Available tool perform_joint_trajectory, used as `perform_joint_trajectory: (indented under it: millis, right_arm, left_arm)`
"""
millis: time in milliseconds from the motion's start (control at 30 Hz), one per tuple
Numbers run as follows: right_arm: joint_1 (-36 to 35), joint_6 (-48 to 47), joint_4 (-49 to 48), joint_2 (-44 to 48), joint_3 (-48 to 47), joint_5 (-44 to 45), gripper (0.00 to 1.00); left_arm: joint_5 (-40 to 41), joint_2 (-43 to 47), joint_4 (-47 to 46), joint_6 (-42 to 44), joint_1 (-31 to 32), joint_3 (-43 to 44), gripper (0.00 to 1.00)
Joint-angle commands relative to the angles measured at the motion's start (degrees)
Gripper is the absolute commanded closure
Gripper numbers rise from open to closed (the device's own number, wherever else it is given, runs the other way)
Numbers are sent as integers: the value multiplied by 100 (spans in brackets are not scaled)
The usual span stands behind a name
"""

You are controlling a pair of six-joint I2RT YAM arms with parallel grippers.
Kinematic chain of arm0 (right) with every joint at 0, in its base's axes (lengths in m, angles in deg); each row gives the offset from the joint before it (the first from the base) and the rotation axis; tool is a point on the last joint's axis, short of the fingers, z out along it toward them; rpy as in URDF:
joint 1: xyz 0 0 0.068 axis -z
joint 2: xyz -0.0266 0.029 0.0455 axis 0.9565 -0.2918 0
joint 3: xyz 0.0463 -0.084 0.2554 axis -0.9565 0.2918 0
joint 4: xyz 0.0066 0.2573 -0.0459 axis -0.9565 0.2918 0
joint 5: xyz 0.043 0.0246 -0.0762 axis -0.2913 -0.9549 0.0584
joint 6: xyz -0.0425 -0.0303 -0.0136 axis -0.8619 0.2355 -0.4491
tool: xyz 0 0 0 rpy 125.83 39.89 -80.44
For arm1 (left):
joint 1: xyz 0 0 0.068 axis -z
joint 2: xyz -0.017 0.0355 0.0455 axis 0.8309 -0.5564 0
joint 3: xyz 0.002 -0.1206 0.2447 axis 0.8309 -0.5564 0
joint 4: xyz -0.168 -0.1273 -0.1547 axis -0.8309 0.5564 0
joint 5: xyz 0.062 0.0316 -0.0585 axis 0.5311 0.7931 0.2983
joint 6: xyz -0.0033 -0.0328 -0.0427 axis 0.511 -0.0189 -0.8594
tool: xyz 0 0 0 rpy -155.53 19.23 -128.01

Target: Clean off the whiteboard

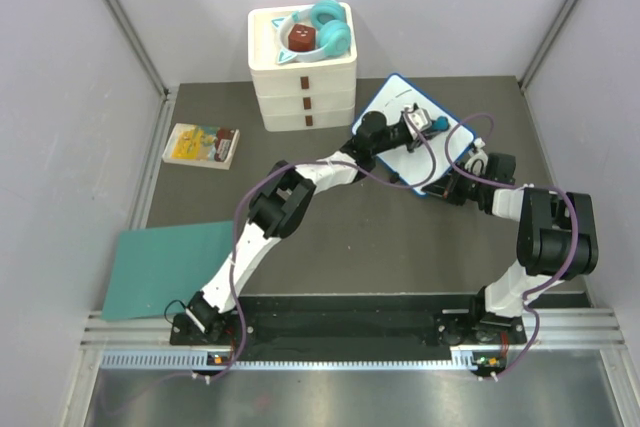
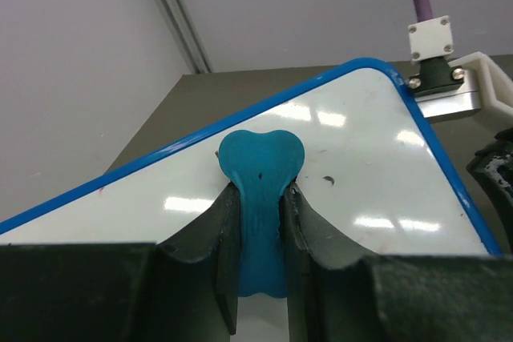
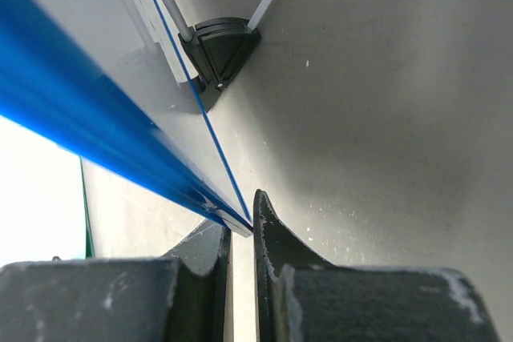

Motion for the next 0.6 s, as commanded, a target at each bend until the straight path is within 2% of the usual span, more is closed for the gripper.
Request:
perform_joint_trajectory:
  millis: [0,233,367,400,567]
  right_arm:
    - [-324,-455,1476,-102,355,-244,100]
    - [-324,-455,1476,-102,355,-253,100]
    - [-324,-464,1467,-102,355,-261,100]
    - [-324,-455,1476,-102,355,-253,100]
    - [-324,-455,1476,-102,355,-253,100]
  left_arm:
    - [411,-38,352,124,-325,63,96]
    - [1114,85,379,203,-878,-272,96]
    - [940,156,353,203,-932,-246,96]
    - [661,138,335,168,-923,-202,96]
    - [324,-81,-16,-315,-669,254,96]
